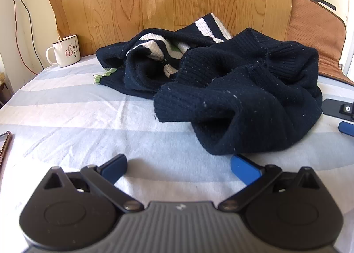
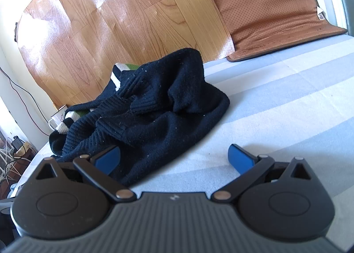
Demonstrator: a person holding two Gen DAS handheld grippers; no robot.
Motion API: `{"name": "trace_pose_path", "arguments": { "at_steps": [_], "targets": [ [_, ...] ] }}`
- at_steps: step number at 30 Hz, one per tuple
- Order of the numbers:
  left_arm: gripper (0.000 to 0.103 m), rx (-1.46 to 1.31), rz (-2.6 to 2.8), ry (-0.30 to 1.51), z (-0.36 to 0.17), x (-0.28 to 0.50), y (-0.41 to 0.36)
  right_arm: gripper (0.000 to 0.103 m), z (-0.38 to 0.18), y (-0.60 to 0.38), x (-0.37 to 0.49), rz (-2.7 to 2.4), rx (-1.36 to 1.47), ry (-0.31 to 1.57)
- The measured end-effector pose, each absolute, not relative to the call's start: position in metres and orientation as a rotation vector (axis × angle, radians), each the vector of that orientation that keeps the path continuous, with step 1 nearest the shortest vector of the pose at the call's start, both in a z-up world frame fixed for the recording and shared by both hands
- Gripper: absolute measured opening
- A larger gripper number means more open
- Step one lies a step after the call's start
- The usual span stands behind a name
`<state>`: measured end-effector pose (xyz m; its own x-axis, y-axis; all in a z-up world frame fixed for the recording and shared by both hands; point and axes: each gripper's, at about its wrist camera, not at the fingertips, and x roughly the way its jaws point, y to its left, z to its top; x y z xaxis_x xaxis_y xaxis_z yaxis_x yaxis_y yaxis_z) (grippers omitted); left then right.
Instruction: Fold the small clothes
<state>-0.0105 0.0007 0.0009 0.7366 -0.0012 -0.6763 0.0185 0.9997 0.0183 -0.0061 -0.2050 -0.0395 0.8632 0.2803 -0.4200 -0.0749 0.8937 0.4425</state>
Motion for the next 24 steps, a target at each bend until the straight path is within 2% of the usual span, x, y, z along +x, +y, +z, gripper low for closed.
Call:
{"name": "trace_pose_path", "arguments": {
  "at_steps": [14,20,24],
  "targets": [
    [0.103,-0.004,-0.001,0.723,0.001,-0.017,0.008,0.103,-0.039,-0.203,-0.006,0.188,0.412,0.502],
    [0.103,0.033,0.05,0.649,0.007,-0.019,0.018,0.103,-0.039,-0.202,-0.005,0.184,0.403,0.505],
    [0.103,-0.014,0.053,0.695,0.001,-0.012,0.027,0.103,-0.038,-0.202,-0.006,0.182,0.399,0.505]
  ]
}}
